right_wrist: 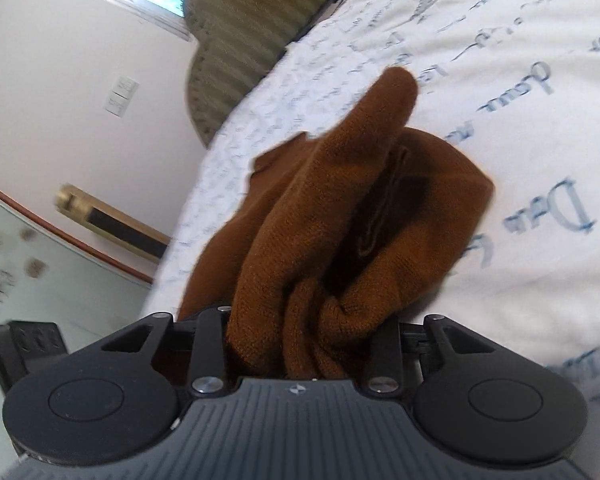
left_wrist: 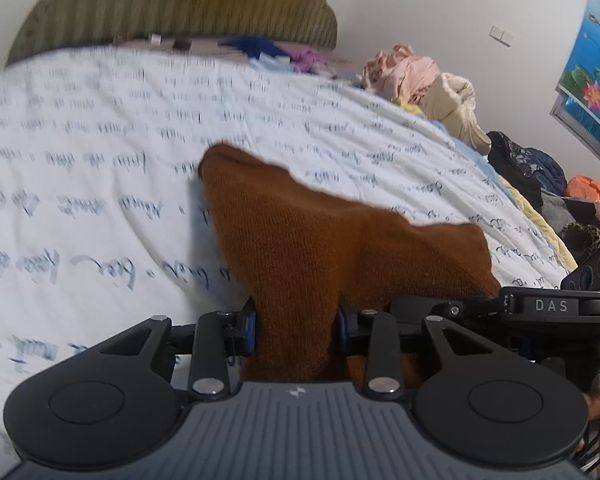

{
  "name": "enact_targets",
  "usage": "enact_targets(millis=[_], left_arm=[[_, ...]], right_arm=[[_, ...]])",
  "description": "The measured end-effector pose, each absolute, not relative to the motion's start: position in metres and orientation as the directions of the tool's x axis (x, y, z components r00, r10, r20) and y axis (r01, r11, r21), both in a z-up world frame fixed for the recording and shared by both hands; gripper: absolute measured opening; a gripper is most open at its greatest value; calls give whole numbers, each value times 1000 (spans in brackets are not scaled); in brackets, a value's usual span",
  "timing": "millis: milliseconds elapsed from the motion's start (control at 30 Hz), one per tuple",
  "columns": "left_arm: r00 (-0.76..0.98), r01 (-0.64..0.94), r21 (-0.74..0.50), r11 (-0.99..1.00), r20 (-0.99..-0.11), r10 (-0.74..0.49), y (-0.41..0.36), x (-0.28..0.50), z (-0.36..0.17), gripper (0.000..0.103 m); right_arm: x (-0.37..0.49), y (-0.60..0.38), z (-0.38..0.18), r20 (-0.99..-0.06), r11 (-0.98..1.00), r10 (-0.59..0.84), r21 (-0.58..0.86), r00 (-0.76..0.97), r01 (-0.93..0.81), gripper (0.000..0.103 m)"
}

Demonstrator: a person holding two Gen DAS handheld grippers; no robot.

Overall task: Fold small clothes
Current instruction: 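Open both tools and release the sweater bundle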

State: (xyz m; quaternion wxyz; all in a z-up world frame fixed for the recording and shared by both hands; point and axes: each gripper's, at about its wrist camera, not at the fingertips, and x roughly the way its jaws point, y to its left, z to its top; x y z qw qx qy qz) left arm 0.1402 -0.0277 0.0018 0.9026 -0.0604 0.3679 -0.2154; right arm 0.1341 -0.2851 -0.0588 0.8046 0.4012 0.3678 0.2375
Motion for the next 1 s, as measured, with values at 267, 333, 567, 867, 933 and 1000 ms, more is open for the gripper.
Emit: enact_targets(millis=[267, 333, 567, 867, 933, 1000], left_arm=[[661, 302, -158, 940, -675, -326, -25, 116, -13, 67], [680, 298, -132, 946, -666, -307, -25, 107, -9, 71], [728, 260, -6, 966, -656, -200, -40, 89, -5, 74], [771, 176, 36, 984, -626, -115, -40, 63, -8, 79], [777, 164, 39, 986, -621, -105, -40, 56, -9, 80], [781, 158, 36, 987, -617, -102, -39, 51, -10, 80]], right_arm=[[115, -270, -46, -540, 745, 566, 658, 623, -106, 58], [104, -275, -39, -542, 764, 534, 638, 649, -95, 70], [70, -308, -27, -523, 773, 458, 634, 719, -32, 87], [38, -274, -18, -596, 918, 286, 394, 750, -38, 96], [33, -265, -21, -598, 941, 239, 338, 765, -30, 96], [29, -257, -22, -599, 954, 216, 298, 771, -35, 95]])
